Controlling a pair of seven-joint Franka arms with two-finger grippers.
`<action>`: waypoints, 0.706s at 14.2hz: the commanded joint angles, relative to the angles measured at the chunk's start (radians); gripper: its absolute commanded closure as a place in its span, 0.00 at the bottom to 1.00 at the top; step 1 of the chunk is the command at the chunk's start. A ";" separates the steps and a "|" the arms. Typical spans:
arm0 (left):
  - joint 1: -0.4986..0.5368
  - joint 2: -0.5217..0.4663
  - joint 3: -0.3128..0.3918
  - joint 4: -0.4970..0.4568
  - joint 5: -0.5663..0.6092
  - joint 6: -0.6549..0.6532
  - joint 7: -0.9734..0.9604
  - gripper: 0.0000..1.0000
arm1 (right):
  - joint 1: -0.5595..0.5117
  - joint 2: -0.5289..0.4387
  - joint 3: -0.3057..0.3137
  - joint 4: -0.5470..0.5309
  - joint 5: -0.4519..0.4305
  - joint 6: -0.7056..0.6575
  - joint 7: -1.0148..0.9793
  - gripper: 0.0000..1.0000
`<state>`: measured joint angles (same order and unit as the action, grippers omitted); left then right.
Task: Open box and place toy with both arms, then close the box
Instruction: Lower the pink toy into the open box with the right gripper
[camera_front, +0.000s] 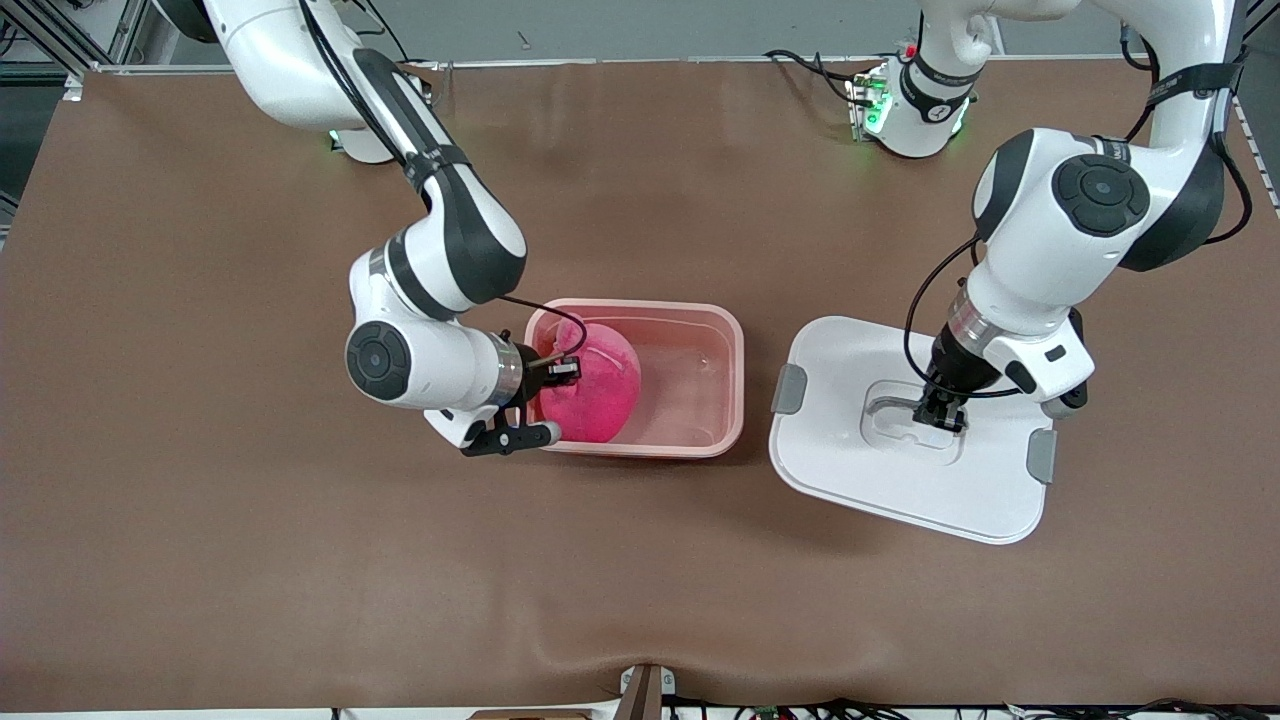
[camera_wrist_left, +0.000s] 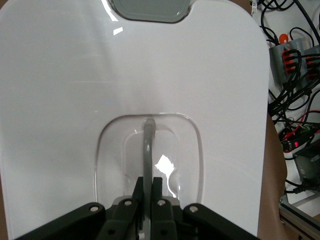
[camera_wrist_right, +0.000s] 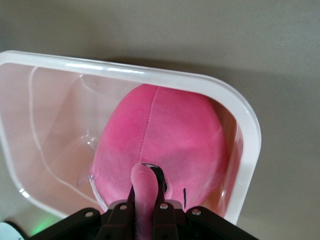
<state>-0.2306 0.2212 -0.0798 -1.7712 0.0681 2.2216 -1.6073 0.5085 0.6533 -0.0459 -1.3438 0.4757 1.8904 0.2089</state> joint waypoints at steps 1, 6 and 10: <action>0.014 -0.036 -0.009 -0.036 -0.017 0.021 0.035 1.00 | 0.010 0.032 -0.012 0.023 -0.002 0.018 -0.006 1.00; 0.023 -0.036 -0.009 -0.039 -0.017 0.021 0.046 1.00 | 0.051 0.048 -0.012 0.015 -0.085 0.074 0.013 1.00; 0.025 -0.036 -0.009 -0.039 -0.017 0.021 0.047 1.00 | 0.088 0.062 -0.011 0.015 -0.051 0.151 0.039 1.00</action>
<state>-0.2193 0.2208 -0.0797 -1.7794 0.0681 2.2283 -1.5892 0.5744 0.6949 -0.0471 -1.3444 0.4125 2.0065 0.2213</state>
